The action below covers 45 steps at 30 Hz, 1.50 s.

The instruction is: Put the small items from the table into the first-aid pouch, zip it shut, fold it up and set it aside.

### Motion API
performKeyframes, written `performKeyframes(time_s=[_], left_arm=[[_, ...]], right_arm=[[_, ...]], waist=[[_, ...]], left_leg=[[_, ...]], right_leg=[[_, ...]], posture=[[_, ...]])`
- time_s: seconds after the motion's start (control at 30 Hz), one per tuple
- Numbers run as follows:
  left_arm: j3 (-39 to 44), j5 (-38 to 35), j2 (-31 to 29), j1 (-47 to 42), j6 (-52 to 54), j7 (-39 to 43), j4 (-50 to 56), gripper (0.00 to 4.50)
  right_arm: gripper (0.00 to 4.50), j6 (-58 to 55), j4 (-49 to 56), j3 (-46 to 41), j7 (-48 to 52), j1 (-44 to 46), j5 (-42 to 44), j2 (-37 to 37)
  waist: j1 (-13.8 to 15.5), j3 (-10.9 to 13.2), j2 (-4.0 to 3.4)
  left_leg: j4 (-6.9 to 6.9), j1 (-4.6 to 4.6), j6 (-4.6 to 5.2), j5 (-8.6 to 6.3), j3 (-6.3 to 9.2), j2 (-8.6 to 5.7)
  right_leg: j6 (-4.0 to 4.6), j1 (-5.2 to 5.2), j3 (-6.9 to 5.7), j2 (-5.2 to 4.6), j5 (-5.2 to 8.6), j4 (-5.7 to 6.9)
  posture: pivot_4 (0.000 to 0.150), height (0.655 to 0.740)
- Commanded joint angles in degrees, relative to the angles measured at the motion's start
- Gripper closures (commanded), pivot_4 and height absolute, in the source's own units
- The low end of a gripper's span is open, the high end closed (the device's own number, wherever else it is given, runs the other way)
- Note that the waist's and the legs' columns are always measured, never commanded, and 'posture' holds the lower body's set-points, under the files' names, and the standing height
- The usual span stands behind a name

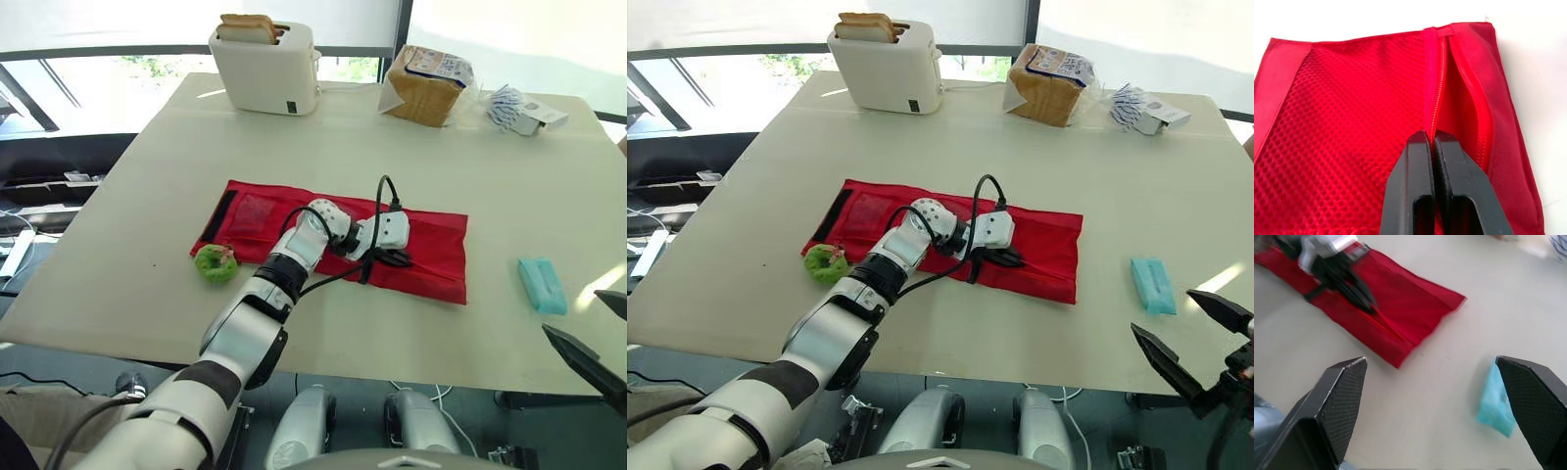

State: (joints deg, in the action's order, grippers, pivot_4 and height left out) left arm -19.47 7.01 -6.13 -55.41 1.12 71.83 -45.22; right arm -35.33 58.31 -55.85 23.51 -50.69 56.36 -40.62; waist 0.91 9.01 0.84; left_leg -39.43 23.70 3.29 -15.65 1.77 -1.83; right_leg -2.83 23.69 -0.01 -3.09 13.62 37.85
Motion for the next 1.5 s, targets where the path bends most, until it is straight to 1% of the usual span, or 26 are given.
performKeyframes(time_s=[0.03,0.1,0.2,0.27,0.4,0.47,0.6,0.7,0.73,0.8,0.83,0.87,0.93,1.0,1.07,1.1,1.2,1.23,1.3,1.4,1.47,1.5], left_arm=[[1.24,-2.13,1.07,-0.27,6.35,-1.76,4.32,4.37],[1.16,-2.49,1.19,0.42,8.53,-2.27,6.16,4.37],[1.17,-2.84,1.42,0.97,10.8,-3.44,8.04,4.37],[1.18,-3.05,1.39,1.01,11.53,-4.18,8.63,4.37],[1.43,-3.25,1.42,0.75,12.27,-5.97,8.83,4.37],[1.48,-3.22,1.74,0.68,12.29,-7.4,8.85,4.37],[1.1,-3.3,2.24,0.93,10.86,-9.1,9.57,4.37],[1.25,-3.83,2.7,1.18,11.45,-9.85,10.27,4.37],[1.24,-3.81,2.75,1.21,11.41,-10.23,10.4,4.46],[1.55,-4.08,2.92,1.09,11.79,-10.86,10.4,4.5],[1.71,-4.19,2.97,0.99,11.95,-11.11,10.33,4.5],[1.86,-4.31,3.03,0.85,12.09,-11.32,10.17,4.5],[1.97,-4.46,3.13,0.68,12.22,-11.57,9.89,4.5],[1.86,-4.61,3.25,0.6,12.32,-11.6,9.52,4.5],[1.72,-4.79,3.4,0.4,12.28,-11.64,9.01,4.5],[1.65,-4.89,3.46,0.24,12.17,-11.68,8.69,4.5],[1.57,-5.11,4.24,-0.75,12.12,-11.89,6.88,4.5],[1.56,-5.1,4.54,-1.07,12.03,-12.01,6.3,4.5],[1.58,-5.11,4.97,-1.64,11.77,-12.02,5.2,4.5],[1.58,-5.29,5.46,-2.03,11.87,-11.61,4.68,4.5],[1.67,-5.87,5.66,-1.74,13.2,-10.98,6.17,4.5],[1.64,-6.1,5.61,-1.51,13.75,-10.72,6.99,4.5]], right_arm=[[0.0,-6.36,-1.21,6.16,-10.92,4.81,-5.42,-1.96],[0.0,-10.83,-2.08,9.48,-15.46,8.72,-3.85,-3.16],[0.0,-15.92,-6.8,14.33,-21.72,17.16,2.83,-3.75],[0.0,-19.27,-9.35,17.48,-24.23,21.31,3.25,-4.31],[0.0,-24.55,-18.24,23.66,-31.74,34.12,0.81,-3.68],[0.0,-27.03,-23.04,27.74,-32.98,40.15,-1.72,-4.23],[0.0,-29.38,-31.29,33.02,-33.02,47.1,-7.71,-4.21],[0.0,-30.22,-34.96,35.14,-31.0,49.89,-10.01,-3.5],[0.25,-30.43,-35.56,35.47,-30.48,50.3,-10.56,-3.14],[0.76,-30.67,-35.5,35.47,-29.4,50.18,-11.78,-2.74],[1.42,-30.69,-34.87,34.93,-29.08,49.95,-12.1,-2.47],[1.62,-30.79,-33.84,33.95,-28.85,49.6,-12.12,-2.14],[2.46,-30.49,-30.92,32.21,-27.78,48.25,-12.35,-1.97],[3.46,-30.03,-25.78,29.74,-25.78,45.29,-11.38,-1.6],[4.1,-30.08,-20.75,27.15,-24.14,42.41,-10.18,-1.09],[4.1,-30.31,-18.59,25.79,-23.79,41.34,-9.38,-0.59],[4.1,-30.6,-6.63,22.32,-21.23,37.43,0.92,0.24],[4.1,-30.52,-3.82,23.13,-21.89,37.57,4.13,0.36],[4.1,-30.69,-1.78,27.46,-25.31,40.94,6.53,1.11],[4.1,-32.32,-3.66,37.03,-32.65,48.76,5.09,5.36],[4.1,-33.86,-8.36,46.2,-35.99,53.17,-0.54,9.08],[4.1,-34.24,-11.09,49.2,-37.22,54.71,-3.02,10.72]], waist=[[-0.04,0.0,0.0],[-0.04,-0.02,-0.04],[-0.01,-0.05,-0.13],[-0.18,-0.05,-0.18],[-0.09,-0.07,-0.21],[-0.16,-0.08,-0.23],[-0.02,-0.09,-0.25],[-0.04,-0.1,-0.28],[-0.09,-0.1,-0.28],[-0.1,-0.11,-0.28],[-0.09,-0.11,-0.28],[-0.05,-0.11,-0.28],[0.06,-0.11,-0.28],[0.13,-0.11,-0.28],[0.01,-0.11,-0.28],[-0.05,-0.11,-0.29],[-0.18,-0.11,-0.35],[-0.35,-0.11,-0.35],[-0.58,-0.1,-0.33],[-0.72,-0.09,-0.3],[-0.73,-0.09,-0.3],[-0.77,-0.09,-0.3]], left_leg=[[0.0,-0.01,0.0,0.0,-0.01,0.0],[0.0,0.0,0.0,0.0,0.0,0.0],[0.03,0.0,-0.01,0.01,0.05,0.02],[0.02,-0.06,-0.01,0.01,-0.03,0.04],[0.01,-0.03,-0.01,0.01,-0.01,0.01],[0.01,-0.06,-0.02,0.02,-0.11,0.0],[0.03,-0.04,-0.02,0.02,-0.08,0.01],[0.02,-0.01,-0.02,0.02,-0.11,-0.01],[0.02,-0.02,-0.02,0.02,-0.13,-0.01],[0.02,-0.04,-0.01,0.02,-0.14,0.0],[0.02,-0.05,-0.01,0.01,-0.14,0.0],[0.01,-0.05,0.0,0.01,-0.14,0.0],[0.01,-0.03,0.0,0.01,-0.13,-0.01],[0.01,-0.01,0.0,0.01,-0.1,-0.01],[0.01,0.01,0.0,0.01,-0.04,-0.02],[0.01,0.01,0.0,0.01,-0.05,-0.01],[0.02,-0.02,0.01,0.01,-0.07,0.0],[0.02,-0.04,0.01,0.01,-0.07,0.01],[0.02,-0.06,0.01,0.01,-0.08,0.04],[0.02,-0.07,0.01,0.01,-0.07,0.03],[0.01,-0.04,0.0,0.01,-0.06,0.03],[0.03,-0.05,-0.02,0.02,-0.07,0.03]], right_leg=[[0.0,0.0,-0.06,0.0,0.0,0.01],[0.01,0.02,-0.08,0.01,0.0,0.03],[0.01,0.02,0.03,0.02,0.0,0.02],[0.01,-0.01,0.07,0.05,-0.01,0.03],[0.01,-0.02,0.1,0.03,-0.01,0.02],[0.01,0.01,0.16,0.02,-0.01,0.05],[0.01,0.03,0.17,0.06,-0.01,0.06],[0.01,0.04,0.18,0.05,-0.01,0.05],[0.0,0.05,0.18,0.05,-0.01,0.06],[0.0,0.04,0.18,0.06,-0.02,0.07],[0.0,0.03,0.17,0.07,-0.02,0.07],[0.0,0.03,0.17,0.07,-0.02,0.07],[0.0,0.04,0.16,0.06,-0.02,0.06],[0.0,0.04,0.17,0.05,-0.02,0.05],[0.0,0.04,0.14,0.06,-0.02,0.04],[-0.01,0.04,0.15,0.06,-0.02,0.05],[-0.01,0.05,0.15,0.08,-0.02,0.08],[-0.01,0.04,0.13,0.09,-0.02,0.08],[-0.01,0.04,0.07,0.16,-0.02,0.09],[0.0,0.03,-0.01,0.15,-0.01,0.08],[0.0,0.05,-0.02,0.15,-0.01,0.08],[0.01,0.06,-0.01,0.14,-0.01,0.08]], posture=[[0.15,0.74],[0.15,0.74],[0.15,0.74],[0.15,0.74],[0.15,0.74],[0.15,0.74],[0.15,0.74],[0.15,0.74],[0.15,0.74],[0.15,0.74],[0.15,0.74],[0.15,0.74],[0.15,0.74],[0.15,0.74],[0.15,0.74],[0.15,0.74],[0.15,0.74],[0.15,0.74],[0.15,0.74],[0.15,0.74],[0.15,0.74],[0.15,0.74]])
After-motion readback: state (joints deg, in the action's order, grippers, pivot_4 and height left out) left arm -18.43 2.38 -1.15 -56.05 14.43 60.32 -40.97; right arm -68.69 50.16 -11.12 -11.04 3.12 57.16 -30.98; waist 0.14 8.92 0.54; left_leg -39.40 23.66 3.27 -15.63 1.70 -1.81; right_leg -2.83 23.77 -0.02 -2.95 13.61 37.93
